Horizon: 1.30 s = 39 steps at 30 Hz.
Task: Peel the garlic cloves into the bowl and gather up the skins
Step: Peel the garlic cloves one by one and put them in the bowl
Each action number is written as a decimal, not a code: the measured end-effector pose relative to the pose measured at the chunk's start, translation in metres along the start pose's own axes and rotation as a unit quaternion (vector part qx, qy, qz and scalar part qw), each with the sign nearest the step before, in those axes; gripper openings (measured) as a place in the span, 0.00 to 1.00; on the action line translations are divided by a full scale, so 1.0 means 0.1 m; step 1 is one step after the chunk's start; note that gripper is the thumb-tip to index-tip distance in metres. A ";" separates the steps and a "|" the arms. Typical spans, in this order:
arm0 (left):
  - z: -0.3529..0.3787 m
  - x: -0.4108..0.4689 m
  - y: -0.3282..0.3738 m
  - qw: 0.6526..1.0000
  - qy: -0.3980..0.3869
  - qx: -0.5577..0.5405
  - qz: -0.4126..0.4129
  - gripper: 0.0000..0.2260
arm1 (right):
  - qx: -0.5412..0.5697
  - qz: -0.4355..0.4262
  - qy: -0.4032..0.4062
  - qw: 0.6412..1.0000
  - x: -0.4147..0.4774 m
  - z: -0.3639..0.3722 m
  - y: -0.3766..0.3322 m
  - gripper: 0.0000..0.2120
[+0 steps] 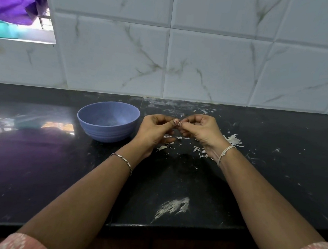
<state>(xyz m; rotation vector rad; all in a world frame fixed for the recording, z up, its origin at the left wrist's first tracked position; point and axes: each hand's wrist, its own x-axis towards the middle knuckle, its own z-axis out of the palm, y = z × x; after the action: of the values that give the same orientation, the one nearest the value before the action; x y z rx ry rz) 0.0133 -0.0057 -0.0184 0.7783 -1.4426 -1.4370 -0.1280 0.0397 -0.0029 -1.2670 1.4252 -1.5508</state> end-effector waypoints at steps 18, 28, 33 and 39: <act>0.00 -0.01 0.00 1.000 -0.019 0.010 0.006 0.07 | 0.033 0.038 -0.027 0.998 -0.03 -0.01 -0.03 0.09; 0.02 -0.02 -0.01 0.993 0.011 0.106 0.053 0.04 | 0.030 0.032 -0.022 0.999 -0.01 0.01 0.00 0.14; 0.02 -0.02 0.00 0.986 0.034 0.144 0.075 0.03 | 0.029 0.028 -0.014 0.999 -0.01 0.03 0.00 0.15; 0.04 -0.03 0.01 0.996 0.008 0.075 0.055 0.05 | 0.079 0.074 -0.032 0.994 0.00 -0.01 -0.03 0.14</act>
<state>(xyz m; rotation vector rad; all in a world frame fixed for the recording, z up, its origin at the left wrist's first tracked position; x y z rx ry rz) 0.0113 -0.0016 -0.0174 0.7876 -1.5697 -1.2480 -0.1283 0.0409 0.0000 -1.0826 1.2976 -1.4800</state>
